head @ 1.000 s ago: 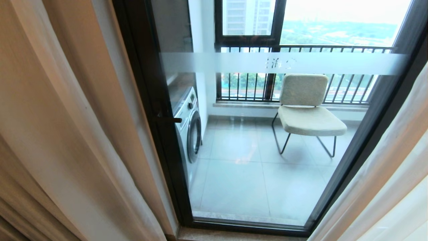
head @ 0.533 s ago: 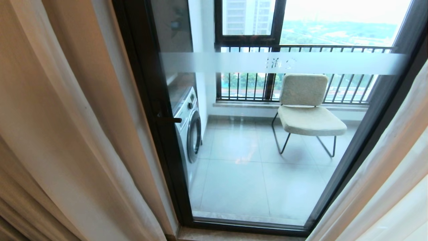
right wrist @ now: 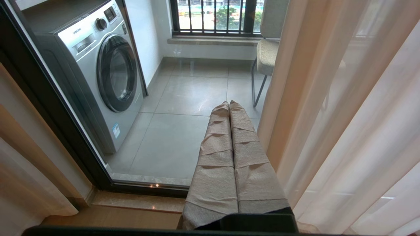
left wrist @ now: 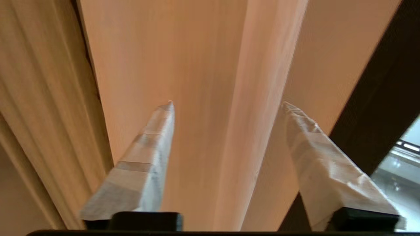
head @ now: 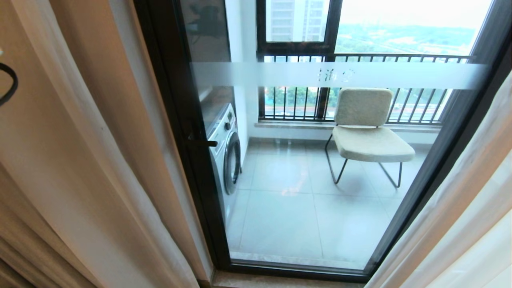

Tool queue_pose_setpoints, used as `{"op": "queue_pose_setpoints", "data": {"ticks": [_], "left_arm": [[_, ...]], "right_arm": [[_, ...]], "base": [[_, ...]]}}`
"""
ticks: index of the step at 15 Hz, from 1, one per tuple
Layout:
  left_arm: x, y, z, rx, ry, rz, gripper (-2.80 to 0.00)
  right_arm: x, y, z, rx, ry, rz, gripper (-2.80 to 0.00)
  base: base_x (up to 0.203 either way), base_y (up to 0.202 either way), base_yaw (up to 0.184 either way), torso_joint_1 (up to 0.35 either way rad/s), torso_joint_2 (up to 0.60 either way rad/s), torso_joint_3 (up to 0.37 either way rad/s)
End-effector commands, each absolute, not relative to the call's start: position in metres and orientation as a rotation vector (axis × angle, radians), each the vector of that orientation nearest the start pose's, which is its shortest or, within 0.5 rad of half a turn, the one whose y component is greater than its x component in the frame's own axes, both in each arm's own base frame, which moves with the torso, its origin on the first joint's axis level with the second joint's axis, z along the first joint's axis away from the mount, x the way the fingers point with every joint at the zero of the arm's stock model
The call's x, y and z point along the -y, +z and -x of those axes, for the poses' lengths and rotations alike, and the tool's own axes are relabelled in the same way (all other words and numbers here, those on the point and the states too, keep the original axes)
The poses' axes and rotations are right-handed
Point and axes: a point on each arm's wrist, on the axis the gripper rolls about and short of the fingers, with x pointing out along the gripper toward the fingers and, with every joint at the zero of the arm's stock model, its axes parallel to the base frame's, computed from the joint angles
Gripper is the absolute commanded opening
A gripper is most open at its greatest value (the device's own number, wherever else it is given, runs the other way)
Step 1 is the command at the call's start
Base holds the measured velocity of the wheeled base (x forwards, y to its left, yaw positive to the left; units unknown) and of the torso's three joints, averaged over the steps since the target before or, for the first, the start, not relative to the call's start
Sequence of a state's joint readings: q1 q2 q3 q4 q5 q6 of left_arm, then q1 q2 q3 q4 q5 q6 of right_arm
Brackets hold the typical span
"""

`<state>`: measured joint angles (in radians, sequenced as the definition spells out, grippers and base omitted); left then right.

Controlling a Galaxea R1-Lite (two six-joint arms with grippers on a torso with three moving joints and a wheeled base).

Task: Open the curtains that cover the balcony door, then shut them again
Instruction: Close the inner curtains on both sides

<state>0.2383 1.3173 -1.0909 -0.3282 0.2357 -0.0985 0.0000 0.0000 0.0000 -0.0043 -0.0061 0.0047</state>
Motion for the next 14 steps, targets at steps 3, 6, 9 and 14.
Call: {"op": "queue_pose_setpoints", "data": {"ticks": [3, 6, 9, 14], "left_arm": [[-0.075, 0.327, -0.248, 0.096, 0.494, 0.096, 0.00], [-0.079, 0.329, -0.266, 0.103, 0.488, 0.098, 0.00], [-0.082, 0.331, -0.281, 0.112, 0.456, 0.107, 0.00], [-0.092, 0.337, -0.301, 0.152, 0.446, 0.110, 0.00]], "right_arm": [[0.000, 0.076, 0.023, 0.005, -0.006, -0.005, -2.80], [0.000, 0.076, 0.023, 0.005, -0.006, -0.005, -2.80], [0.000, 0.076, 0.023, 0.005, -0.006, -0.005, -2.80], [0.000, 0.076, 0.023, 0.005, -0.006, -0.005, -2.80]], "base": [[0.000, 0.000, 0.000, 0.000, 0.00, 0.000], [0.000, 0.000, 0.000, 0.000, 0.00, 0.000], [0.000, 0.000, 0.000, 0.000, 0.00, 0.000], [0.000, 0.000, 0.000, 0.000, 0.00, 0.000]]}}
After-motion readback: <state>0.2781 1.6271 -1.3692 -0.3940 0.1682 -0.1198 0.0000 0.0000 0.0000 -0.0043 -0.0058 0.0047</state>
